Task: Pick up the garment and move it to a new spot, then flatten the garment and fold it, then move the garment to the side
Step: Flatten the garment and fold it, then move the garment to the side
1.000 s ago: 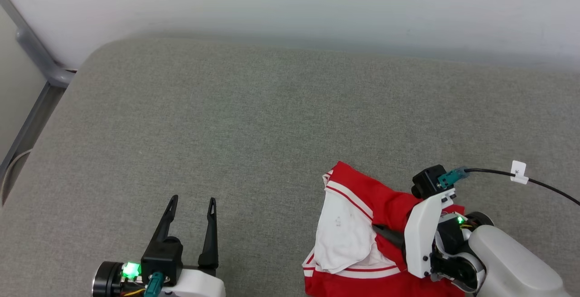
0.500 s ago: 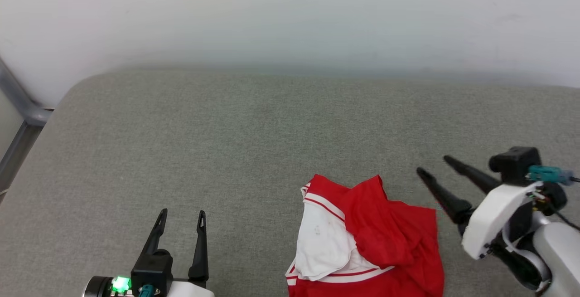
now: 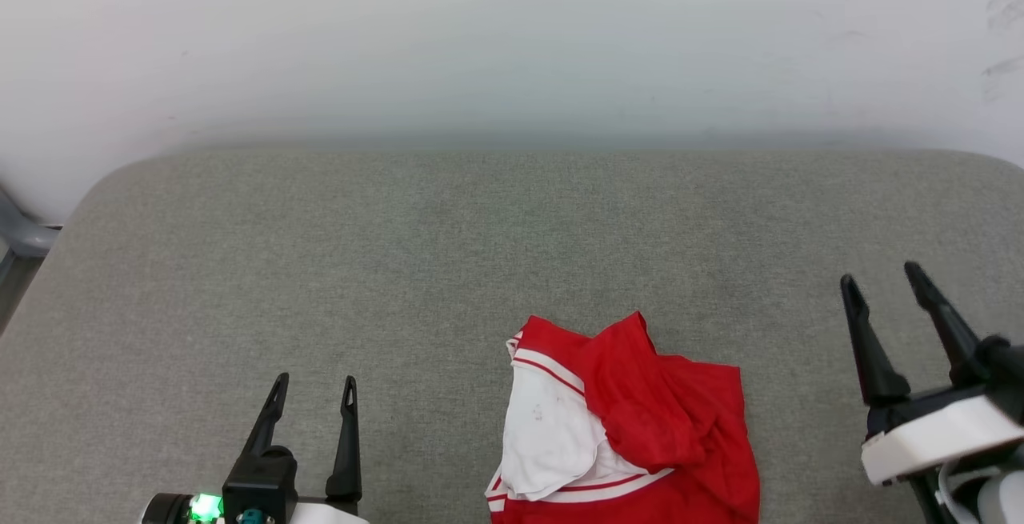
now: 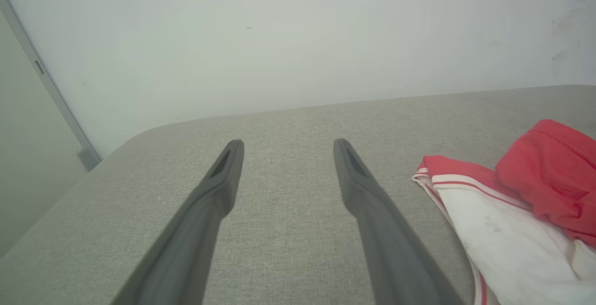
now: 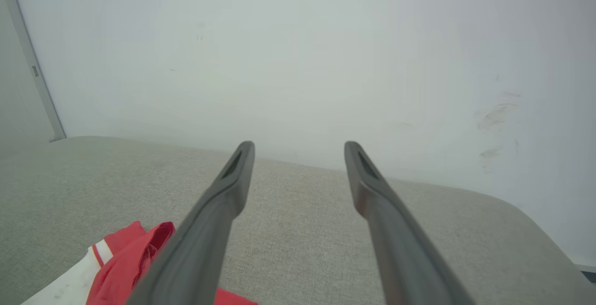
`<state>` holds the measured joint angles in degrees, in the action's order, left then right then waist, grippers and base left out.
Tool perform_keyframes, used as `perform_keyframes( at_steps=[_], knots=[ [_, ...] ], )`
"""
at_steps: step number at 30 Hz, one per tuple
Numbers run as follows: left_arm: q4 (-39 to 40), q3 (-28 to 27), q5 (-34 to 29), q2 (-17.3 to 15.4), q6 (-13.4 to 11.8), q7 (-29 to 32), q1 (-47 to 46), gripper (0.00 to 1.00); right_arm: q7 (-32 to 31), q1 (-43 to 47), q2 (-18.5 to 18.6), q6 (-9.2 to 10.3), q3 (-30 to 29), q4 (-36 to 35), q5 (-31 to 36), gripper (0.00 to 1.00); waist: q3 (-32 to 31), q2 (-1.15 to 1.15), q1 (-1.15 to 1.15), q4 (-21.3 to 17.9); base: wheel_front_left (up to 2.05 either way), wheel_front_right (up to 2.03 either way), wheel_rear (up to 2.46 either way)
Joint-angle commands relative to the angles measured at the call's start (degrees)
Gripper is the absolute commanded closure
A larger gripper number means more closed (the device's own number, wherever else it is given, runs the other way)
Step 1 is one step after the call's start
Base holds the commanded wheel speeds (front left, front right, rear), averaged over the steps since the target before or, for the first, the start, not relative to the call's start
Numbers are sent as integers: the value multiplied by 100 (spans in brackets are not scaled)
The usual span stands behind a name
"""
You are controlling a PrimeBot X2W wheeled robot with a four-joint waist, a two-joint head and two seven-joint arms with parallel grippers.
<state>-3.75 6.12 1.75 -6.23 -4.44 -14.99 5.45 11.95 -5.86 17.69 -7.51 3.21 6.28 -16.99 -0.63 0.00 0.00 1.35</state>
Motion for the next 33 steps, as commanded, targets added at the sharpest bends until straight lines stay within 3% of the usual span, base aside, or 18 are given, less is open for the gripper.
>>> perform_keyframes(
  at_steps=[1, 9, 17, 28, 33],
  knots=[
    [19, -14, -22, -3, 26, -26, 42, 0, 64, 144, -95, 5, -67, -72, 145, 0, -10, 0, 0, -7, 0, 0, 0],
    [-17, 12, -43, -19, 54, -26, 117, 0, 277, 899, -806, 5, -522, -422, 804, 0, -76, 0, 0, -11, 0, 0, 0],
    [31, 27, -40, -20, 41, -26, 229, 0, 324, 1403, -1214, 5, -748, -617, 1145, 0, -125, 0, 0, 7, 0, 0, 0],
    [50, 30, -35, -9, 21, -26, 217, 0, 323, 1527, -1376, 5, -815, -743, 1320, 0, -142, 0, 0, 54, 0, 0, 0],
    [36, 17, -18, -2, 15, -26, 192, 0, 323, 1067, -1053, 5, -894, -710, 1192, 0, -130, 0, 0, 35, 0, 0, 0]
  ],
)
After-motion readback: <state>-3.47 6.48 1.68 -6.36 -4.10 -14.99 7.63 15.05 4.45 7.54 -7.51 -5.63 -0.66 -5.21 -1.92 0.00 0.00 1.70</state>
